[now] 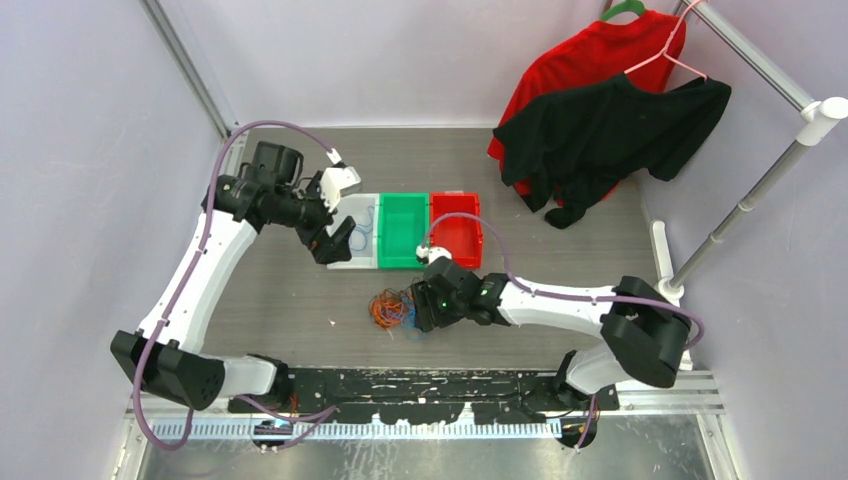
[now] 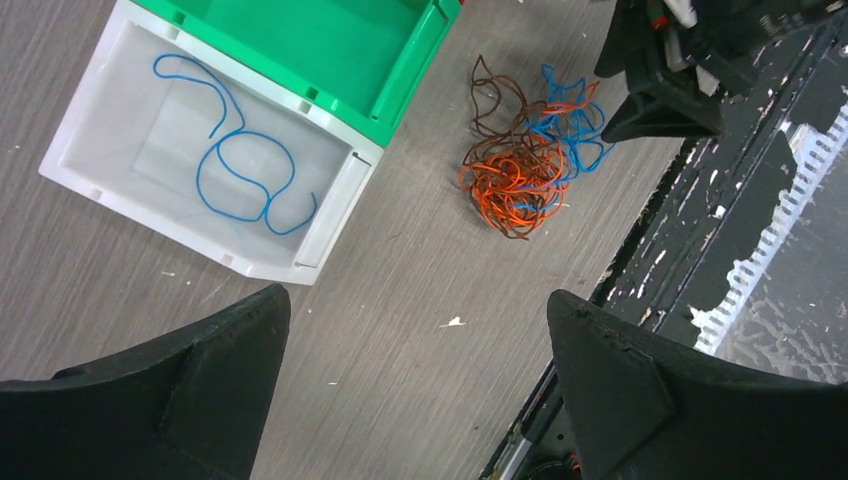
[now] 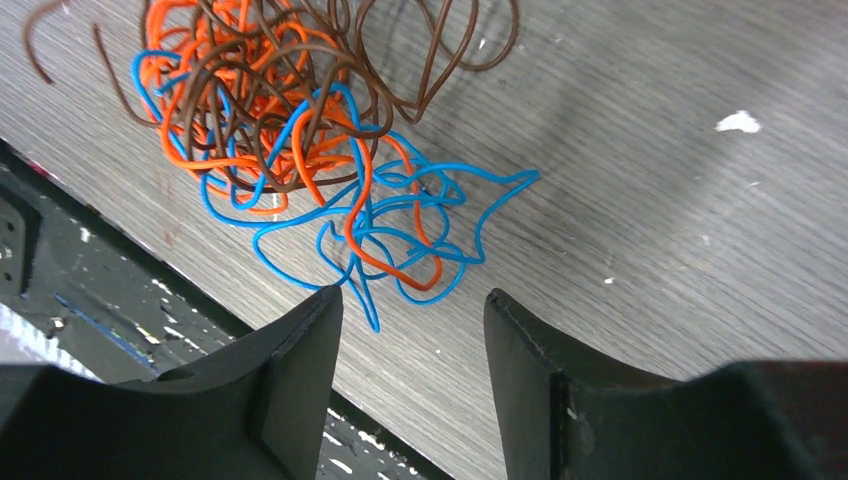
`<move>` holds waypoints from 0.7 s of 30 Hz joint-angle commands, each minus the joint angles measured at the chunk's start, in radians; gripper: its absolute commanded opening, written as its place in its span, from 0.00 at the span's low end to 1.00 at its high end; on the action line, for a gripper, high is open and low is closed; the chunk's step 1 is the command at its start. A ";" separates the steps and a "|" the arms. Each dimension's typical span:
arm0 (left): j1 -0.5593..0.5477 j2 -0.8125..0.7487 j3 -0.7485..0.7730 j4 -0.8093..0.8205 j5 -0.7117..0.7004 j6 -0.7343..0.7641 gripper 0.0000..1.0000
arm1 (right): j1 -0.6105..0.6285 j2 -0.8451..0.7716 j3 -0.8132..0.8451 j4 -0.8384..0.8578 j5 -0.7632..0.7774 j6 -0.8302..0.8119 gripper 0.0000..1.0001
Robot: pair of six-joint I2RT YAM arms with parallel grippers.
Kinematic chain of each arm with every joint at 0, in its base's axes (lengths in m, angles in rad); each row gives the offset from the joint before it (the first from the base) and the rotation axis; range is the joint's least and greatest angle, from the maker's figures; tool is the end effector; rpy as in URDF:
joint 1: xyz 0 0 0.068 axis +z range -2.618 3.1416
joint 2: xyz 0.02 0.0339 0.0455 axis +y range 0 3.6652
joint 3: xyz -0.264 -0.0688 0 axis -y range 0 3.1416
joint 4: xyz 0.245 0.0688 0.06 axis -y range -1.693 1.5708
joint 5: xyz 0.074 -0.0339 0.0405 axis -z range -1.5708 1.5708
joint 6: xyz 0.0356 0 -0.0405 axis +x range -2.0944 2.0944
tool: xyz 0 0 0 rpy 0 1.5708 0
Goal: Untangle the cables
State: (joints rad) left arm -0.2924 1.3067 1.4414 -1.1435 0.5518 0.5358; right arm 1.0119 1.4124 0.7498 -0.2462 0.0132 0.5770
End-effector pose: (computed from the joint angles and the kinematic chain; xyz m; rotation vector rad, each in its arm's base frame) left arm 0.2258 -0.0875 0.3724 1.1729 2.1695 -0.6046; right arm 0.1466 0.2336 0.1843 -0.5549 2.5389 0.6252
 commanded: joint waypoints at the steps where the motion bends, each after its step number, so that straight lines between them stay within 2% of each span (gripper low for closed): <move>1: 0.000 -0.029 0.011 -0.030 0.037 0.014 1.00 | 0.046 0.060 0.002 0.078 0.020 0.001 0.58; 6: 0.001 -0.029 0.018 -0.033 0.034 0.010 0.99 | 0.062 0.095 0.002 0.097 0.065 0.018 0.42; 12: 0.001 -0.064 0.032 -0.054 0.026 0.012 1.00 | 0.062 -0.050 0.005 0.000 0.127 0.015 0.03; 21: 0.000 -0.087 0.065 -0.109 0.061 0.011 1.00 | 0.062 -0.306 0.123 -0.205 0.132 -0.009 0.01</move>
State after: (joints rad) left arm -0.2924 1.2518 1.4570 -1.2106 0.5621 0.5354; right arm 1.0725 1.1778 0.7685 -0.3676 0.1188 0.5884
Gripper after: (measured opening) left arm 0.996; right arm 0.038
